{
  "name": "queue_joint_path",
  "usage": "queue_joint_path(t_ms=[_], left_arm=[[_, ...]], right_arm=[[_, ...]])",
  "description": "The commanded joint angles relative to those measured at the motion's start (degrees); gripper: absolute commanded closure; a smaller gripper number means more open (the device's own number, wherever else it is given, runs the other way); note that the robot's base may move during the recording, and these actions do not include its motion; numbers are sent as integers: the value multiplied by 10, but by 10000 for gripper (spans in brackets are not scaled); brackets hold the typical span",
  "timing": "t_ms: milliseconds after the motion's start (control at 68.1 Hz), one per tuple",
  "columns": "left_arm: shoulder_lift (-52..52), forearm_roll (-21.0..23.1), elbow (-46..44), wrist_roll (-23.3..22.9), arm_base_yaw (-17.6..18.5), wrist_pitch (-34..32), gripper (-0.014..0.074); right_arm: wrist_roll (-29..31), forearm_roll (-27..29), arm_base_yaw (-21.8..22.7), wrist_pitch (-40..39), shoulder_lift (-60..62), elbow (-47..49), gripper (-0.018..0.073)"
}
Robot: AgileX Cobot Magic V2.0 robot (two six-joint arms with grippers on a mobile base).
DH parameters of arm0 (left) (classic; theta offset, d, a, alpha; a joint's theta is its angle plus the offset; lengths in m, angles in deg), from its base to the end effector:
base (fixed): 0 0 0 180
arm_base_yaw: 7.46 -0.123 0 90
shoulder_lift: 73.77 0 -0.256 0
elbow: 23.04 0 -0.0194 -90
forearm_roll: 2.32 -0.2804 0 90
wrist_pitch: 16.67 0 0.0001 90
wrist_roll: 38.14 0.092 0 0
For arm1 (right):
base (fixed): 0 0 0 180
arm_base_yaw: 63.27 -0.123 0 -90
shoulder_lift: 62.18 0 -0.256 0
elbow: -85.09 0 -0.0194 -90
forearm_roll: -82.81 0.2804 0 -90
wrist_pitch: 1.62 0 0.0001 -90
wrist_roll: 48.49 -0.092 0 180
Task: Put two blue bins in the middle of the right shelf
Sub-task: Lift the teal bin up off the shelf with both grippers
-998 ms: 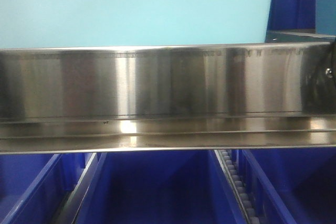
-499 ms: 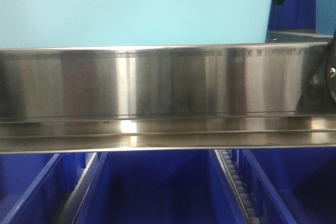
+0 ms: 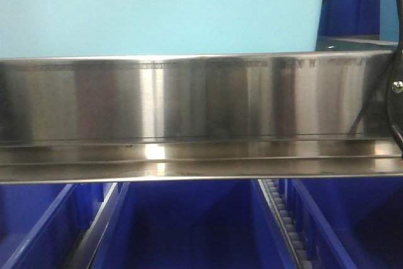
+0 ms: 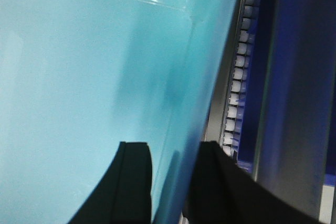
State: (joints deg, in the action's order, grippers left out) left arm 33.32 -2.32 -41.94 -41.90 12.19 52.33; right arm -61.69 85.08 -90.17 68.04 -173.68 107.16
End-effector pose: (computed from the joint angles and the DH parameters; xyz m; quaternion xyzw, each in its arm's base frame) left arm 0.3677 -0.1313 0.3111 0.1355 0.9708 -0.0401 0.1936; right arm 0.3612 0.1871 0.2975 -0.1139 0.9766 0.0805 0.1637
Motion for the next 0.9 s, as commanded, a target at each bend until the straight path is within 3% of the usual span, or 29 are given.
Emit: queue_joint_path(t_ms=[0, 455, 704, 881], left_arm=[[-10, 0, -4, 1, 0, 10, 707], [-114, 48, -11, 1, 0, 10, 707], [-140, 53, -129, -6, 0, 10, 707], [-140, 53, -176, -9, 0, 10, 707]], right_arm=[[-9, -11, 1, 3, 10, 4, 713], [-8, -38, 1, 3, 83, 117, 713], [-7, -43, 1, 3, 98, 191, 713], [-7, -76, 1, 3, 98, 202, 713]])
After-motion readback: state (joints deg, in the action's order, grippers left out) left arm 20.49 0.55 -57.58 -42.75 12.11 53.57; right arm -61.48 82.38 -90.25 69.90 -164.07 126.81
